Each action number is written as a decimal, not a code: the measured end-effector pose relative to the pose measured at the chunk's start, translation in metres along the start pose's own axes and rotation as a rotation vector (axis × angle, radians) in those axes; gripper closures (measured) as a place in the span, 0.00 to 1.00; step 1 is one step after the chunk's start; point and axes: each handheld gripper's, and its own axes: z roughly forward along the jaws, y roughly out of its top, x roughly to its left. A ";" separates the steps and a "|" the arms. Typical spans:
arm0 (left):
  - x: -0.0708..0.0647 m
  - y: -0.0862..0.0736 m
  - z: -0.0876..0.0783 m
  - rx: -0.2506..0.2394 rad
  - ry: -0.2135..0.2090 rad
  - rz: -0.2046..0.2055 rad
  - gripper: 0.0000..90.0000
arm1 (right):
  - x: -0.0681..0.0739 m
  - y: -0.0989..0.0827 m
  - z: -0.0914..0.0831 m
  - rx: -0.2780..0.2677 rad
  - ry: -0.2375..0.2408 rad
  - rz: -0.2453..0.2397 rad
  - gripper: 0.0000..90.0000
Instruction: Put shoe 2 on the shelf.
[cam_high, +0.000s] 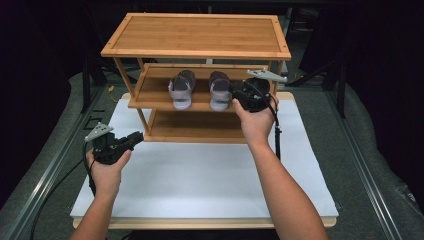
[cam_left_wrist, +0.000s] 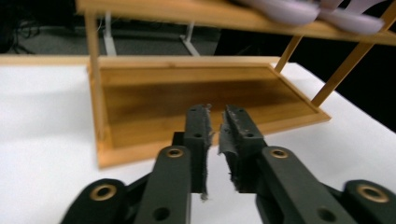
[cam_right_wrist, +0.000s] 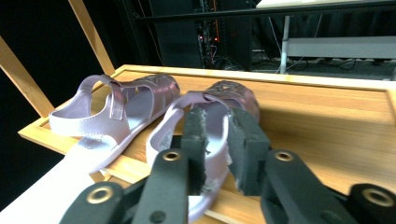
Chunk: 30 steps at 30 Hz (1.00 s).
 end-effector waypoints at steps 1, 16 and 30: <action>-0.002 0.005 0.002 0.000 -0.002 0.017 0.93 | -0.002 0.000 -0.003 -0.005 -0.003 -0.003 0.91; -0.028 0.067 0.057 -0.018 0.026 0.105 1.00 | -0.027 -0.031 0.005 0.060 -0.033 0.021 1.00; -0.027 0.089 0.092 0.019 0.054 0.046 1.00 | -0.022 -0.042 0.032 0.112 -0.027 0.061 1.00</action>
